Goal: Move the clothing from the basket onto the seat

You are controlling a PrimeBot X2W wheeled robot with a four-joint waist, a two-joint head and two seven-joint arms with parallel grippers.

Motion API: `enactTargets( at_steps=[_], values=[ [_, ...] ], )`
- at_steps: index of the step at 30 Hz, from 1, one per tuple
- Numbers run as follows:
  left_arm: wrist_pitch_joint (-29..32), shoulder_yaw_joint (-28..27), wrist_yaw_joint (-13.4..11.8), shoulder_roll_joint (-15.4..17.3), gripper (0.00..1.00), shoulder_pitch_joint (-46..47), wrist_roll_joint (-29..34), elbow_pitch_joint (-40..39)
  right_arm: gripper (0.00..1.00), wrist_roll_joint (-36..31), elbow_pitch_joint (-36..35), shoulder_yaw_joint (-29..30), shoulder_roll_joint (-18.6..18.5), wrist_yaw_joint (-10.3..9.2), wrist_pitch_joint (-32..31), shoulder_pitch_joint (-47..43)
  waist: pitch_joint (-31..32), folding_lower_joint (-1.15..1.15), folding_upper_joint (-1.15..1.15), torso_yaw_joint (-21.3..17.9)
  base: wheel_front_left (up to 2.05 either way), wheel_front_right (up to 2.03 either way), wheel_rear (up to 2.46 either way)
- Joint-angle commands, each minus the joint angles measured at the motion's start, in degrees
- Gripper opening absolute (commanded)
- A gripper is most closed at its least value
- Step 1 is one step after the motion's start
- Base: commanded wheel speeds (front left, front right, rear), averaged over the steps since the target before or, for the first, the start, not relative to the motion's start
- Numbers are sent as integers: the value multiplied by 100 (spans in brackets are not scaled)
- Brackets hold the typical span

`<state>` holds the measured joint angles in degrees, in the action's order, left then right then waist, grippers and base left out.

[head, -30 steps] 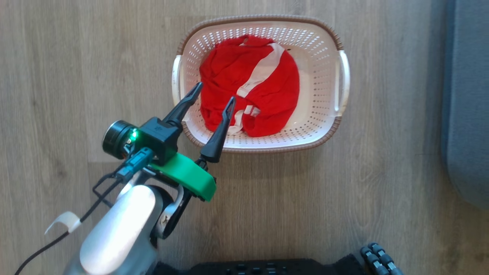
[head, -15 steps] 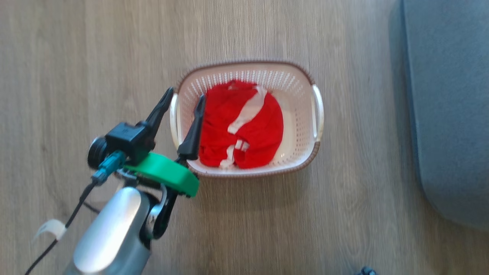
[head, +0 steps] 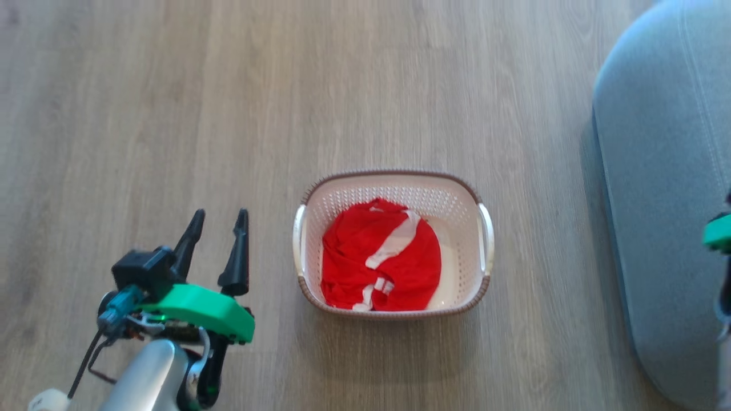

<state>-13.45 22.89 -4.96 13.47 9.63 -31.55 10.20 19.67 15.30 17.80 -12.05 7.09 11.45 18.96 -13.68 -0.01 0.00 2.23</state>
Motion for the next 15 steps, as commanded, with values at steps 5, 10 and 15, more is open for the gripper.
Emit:
enactTargets(
  at_steps=[5,10,15],
  values=[
    [-112,-396,-48,126,100,-60,-97,-70,100,-547,-1144,-333,536,40,-179,-699,440,1,0,244,0,0,0],
    [-139,-554,0,129,100,-209,-117,101,100,-1112,-1268,-731,703,40,-69,-1262,662,1,0,332,0,0,0],
    [-149,-688,7,183,100,-369,-19,250,100,-1406,-1071,-1000,806,40,140,-1515,827,1,0,357,0,0,0]
  ],
)
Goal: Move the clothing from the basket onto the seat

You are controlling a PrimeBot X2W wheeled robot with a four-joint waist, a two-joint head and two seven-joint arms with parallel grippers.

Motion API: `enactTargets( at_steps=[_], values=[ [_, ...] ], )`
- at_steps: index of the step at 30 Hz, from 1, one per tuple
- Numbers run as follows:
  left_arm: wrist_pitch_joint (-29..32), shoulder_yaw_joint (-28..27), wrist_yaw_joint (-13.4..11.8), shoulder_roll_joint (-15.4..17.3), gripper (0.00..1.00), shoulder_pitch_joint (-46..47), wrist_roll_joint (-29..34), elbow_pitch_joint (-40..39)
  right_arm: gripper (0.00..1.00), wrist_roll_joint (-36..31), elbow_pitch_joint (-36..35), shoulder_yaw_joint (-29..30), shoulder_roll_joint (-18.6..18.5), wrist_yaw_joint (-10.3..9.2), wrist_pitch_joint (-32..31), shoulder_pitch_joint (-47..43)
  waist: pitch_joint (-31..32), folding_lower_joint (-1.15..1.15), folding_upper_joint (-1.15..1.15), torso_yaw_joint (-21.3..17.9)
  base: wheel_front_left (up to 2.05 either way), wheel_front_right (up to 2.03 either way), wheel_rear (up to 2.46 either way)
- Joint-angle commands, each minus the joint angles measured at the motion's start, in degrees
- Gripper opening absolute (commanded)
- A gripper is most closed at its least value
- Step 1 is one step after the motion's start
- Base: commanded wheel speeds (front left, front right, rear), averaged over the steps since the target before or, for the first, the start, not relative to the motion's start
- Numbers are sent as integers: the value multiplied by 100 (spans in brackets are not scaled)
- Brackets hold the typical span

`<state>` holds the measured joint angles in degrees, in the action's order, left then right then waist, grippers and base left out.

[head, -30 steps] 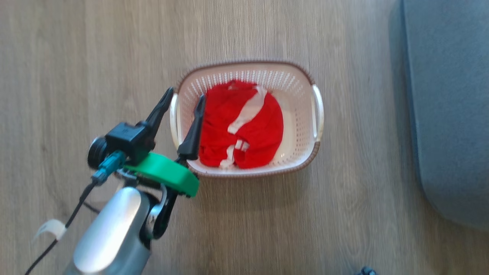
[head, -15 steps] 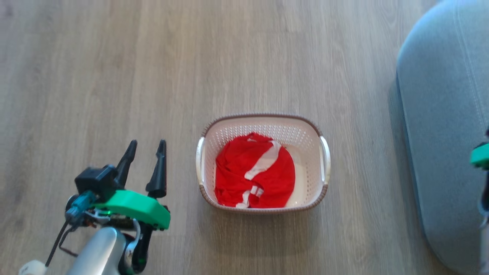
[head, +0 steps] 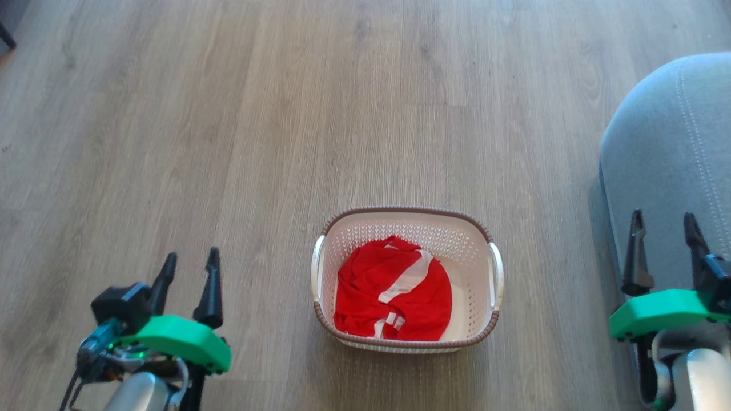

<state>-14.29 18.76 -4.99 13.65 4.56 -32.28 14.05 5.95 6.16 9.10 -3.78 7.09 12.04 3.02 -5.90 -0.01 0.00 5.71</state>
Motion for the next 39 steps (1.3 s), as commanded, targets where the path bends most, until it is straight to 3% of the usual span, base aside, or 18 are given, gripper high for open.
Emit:
enactTargets(
  at_steps=[1,8,14,27,30,39],
  values=[
    [-67,-312,7,183,100,110,80,-114,100,-46,-110,-156,0,40,116,45,71,1,0,9,0,0,0],
    [-70,-531,76,146,100,31,213,-133,100,-114,113,-296,66,40,246,-55,73,1,0,-17,0,0,0],
    [-70,-590,155,32,100,154,362,-291,100,-118,48,-297,80,40,277,141,-294,1,0,-55,0,0,0],
    [-71,-328,373,-329,100,1513,756,-460,100,-210,-765,106,45,40,294,1270,-2443,1,0,-148,0,0,0],
    [-68,-219,432,-409,100,2058,904,-293,100,-189,-985,159,33,40,295,1652,-3079,1,0,-228,0,0,0],
    [338,238,591,-504,100,3366,1295,359,100,-112,-1419,269,46,40,296,2387,-4192,1,0,-396,0,0,0]
  ],
)
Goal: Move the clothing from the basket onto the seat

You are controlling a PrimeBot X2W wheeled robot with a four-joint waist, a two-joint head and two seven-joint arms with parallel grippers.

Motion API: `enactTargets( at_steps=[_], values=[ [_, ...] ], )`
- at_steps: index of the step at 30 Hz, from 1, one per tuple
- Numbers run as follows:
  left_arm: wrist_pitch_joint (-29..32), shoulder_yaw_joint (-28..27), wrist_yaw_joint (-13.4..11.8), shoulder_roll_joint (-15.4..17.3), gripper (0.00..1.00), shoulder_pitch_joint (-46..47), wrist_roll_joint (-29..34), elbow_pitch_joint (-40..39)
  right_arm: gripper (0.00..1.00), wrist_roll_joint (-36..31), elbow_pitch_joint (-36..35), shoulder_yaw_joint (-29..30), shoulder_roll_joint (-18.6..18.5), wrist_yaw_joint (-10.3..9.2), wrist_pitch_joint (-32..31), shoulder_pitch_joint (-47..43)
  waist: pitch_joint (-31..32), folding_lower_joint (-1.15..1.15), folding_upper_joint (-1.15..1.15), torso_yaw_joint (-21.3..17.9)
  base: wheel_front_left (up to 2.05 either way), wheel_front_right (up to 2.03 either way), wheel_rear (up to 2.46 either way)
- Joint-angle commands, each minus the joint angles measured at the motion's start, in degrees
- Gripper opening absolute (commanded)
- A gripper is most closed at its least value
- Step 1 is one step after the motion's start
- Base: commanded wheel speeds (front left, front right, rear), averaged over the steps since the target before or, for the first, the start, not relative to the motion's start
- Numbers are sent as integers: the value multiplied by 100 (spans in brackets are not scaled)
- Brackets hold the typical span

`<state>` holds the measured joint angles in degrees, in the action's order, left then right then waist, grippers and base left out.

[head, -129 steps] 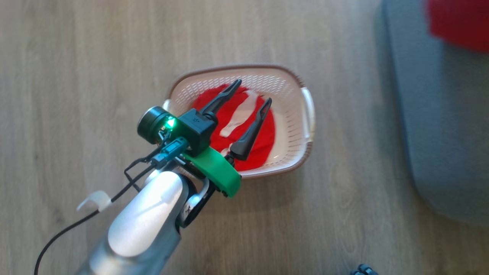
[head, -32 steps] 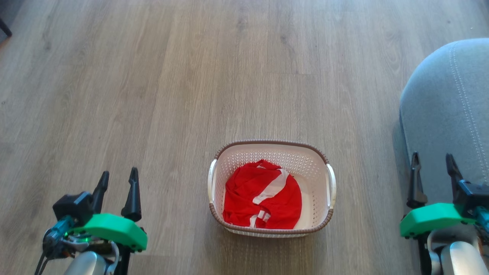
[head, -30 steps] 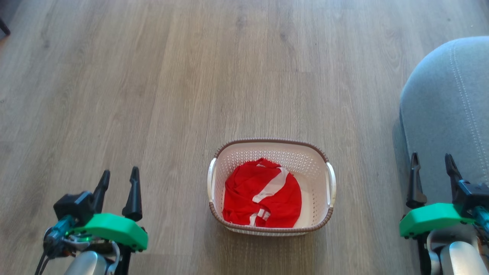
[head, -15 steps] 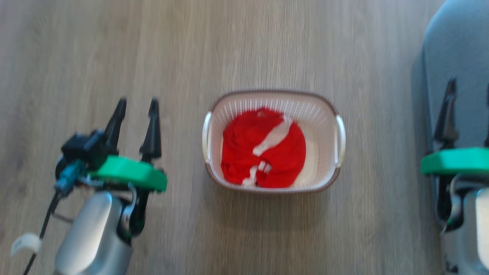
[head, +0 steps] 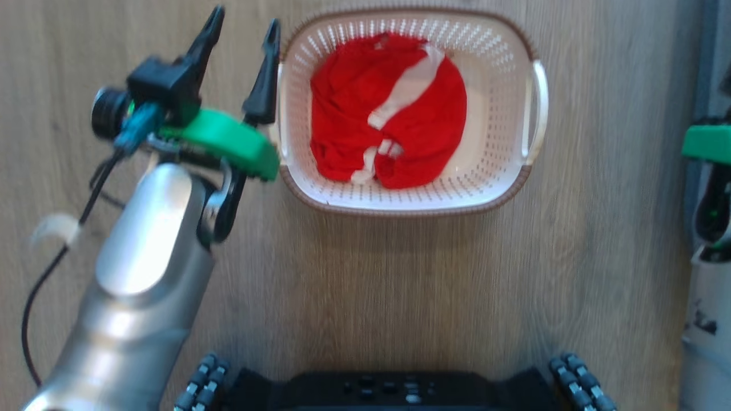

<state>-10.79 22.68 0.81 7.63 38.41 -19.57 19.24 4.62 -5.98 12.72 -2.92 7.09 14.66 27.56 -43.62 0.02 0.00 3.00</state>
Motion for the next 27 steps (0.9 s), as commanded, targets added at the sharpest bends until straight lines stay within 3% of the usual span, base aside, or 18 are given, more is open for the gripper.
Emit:
enactTargets(
  at_steps=[1,9,14,21,27],
  values=[
    [41,-87,21,68,100,135,82,-108,100,34,-242,-80,-39,40,33,5,-531,-2,0,-150,0,0,0],
    [722,613,196,-219,100,1116,461,373,100,131,-391,-99,-16,40,33,365,-1117,-2,0,-383,0,0,0],
    [1776,1239,287,-380,100,1666,662,808,100,238,-391,-109,-2,40,33,441,-1306,-2,0,-567,0,0,0],
    [2534,1581,199,-461,100,2068,510,1437,100,532,-373,-187,2,40,33,551,-1487,-2,0,-890,0,0,0],
    [2827,1784,5,-472,100,2357,301,1753,100,746,-329,-253,3,40,33,612,-1638,-2,0,-1129,0,0,0]
  ],
)
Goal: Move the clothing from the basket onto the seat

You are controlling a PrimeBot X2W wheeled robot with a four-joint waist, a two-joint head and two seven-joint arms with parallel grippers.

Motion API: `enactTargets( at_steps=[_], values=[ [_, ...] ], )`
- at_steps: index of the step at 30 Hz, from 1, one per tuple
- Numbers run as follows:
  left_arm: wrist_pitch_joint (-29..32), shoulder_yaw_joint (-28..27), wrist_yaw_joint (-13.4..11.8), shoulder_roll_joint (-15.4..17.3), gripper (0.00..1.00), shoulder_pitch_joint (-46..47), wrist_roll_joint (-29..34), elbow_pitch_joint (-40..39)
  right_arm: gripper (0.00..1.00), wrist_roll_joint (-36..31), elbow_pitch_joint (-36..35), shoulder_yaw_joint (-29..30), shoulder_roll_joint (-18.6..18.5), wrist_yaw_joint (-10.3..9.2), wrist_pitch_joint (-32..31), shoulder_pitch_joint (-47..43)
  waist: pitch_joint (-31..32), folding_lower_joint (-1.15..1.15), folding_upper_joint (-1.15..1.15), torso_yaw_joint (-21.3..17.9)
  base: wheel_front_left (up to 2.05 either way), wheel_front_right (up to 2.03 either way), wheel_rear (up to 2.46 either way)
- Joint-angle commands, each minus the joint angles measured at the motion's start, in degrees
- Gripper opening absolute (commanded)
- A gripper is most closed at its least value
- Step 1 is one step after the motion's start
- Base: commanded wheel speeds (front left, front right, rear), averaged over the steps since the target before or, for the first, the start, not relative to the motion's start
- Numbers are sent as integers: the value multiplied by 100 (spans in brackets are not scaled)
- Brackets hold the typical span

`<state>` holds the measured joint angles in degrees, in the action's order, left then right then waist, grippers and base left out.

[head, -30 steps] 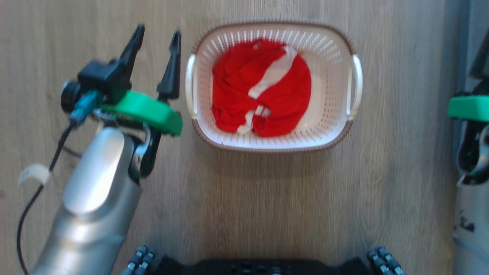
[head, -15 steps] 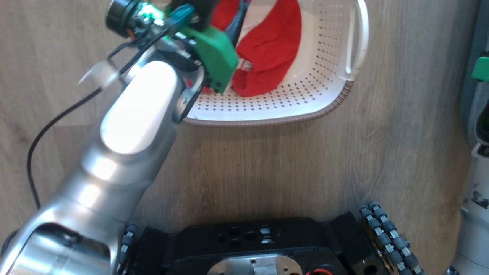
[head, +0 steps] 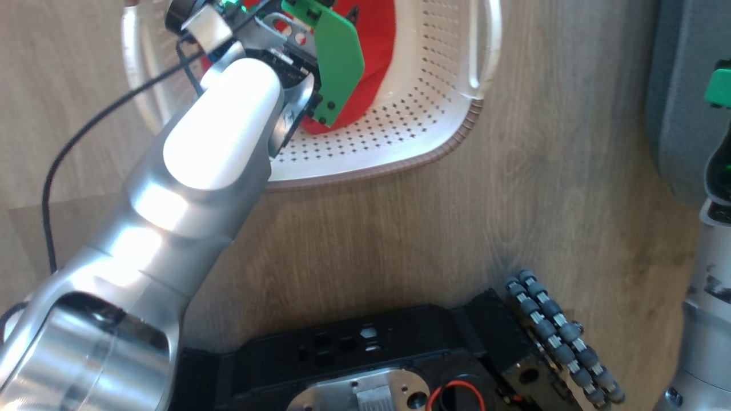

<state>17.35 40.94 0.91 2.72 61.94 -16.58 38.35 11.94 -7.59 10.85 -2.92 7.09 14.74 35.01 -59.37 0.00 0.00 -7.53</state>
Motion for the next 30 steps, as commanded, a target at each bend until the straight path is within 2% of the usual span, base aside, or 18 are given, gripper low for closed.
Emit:
enactTargets(
  at_steps=[1,7,13,22,30],
  values=[
    [63,3,-48,18,100,48,-65,-99,100,65,-152,-97,3,40,26,-122,-91,0,0,-134,0,0,0],
    [306,184,-284,17,100,207,-373,385,100,346,-78,-279,3,40,26,-78,-263,0,0,-455,0,0,0],
    [365,140,-451,19,100,261,-555,934,100,540,-68,-342,3,40,26,-89,-410,0,0,-680,0,0,0],
    [343,115,-585,200,100,333,-570,1622,100,704,-146,-380,4,40,26,-153,-570,0,0,-897,0,0,0],
    [374,243,-553,232,100,379,-530,2054,100,814,-167,-421,4,40,26,-265,-583,0,0,-992,0,0,0]
  ],
)
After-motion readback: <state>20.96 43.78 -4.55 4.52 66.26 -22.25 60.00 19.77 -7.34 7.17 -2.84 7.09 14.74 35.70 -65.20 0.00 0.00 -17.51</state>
